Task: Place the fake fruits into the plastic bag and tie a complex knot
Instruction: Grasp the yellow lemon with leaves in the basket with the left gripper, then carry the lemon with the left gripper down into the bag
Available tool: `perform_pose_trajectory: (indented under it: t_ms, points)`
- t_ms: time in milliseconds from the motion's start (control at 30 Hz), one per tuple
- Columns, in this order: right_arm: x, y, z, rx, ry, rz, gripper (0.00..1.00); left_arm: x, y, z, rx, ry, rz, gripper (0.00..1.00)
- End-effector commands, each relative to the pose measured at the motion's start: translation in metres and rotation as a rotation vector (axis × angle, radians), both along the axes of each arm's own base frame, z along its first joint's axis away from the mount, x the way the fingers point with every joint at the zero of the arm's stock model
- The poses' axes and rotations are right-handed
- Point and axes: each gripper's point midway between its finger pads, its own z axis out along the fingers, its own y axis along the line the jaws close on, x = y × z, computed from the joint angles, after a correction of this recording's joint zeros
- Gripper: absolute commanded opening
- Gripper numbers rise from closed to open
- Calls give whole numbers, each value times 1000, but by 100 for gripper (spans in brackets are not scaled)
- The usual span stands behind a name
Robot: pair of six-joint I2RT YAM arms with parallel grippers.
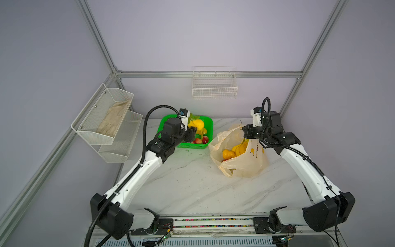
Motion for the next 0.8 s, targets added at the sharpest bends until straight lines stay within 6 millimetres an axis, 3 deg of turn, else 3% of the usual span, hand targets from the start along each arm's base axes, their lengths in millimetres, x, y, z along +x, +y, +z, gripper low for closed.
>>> perform_pose_trajectory:
  t_ms: [0, 100, 267, 400, 600, 767]
  points:
    - [0, 2, 7, 16, -11, 7, 0, -45, -39, 22, -64, -115, -193, 48]
    - [1, 2, 8, 17, -7, 12, 0, -72, -68, 23, -81, -120, -310, 47]
    - [1, 2, 14, 15, -19, 10, 0, -84, -116, 16, -68, -92, -447, 47]
    - [1, 0, 15, 8, -16, 3, 0, -79, -145, 2, -68, -38, -511, 47]
    - [-3, -1, 17, 2, -17, 3, 0, -56, -169, -35, 13, 38, -495, 47]
    - [-4, 4, 11, 13, 6, 35, 0, -46, -193, -56, 99, 21, -526, 48]
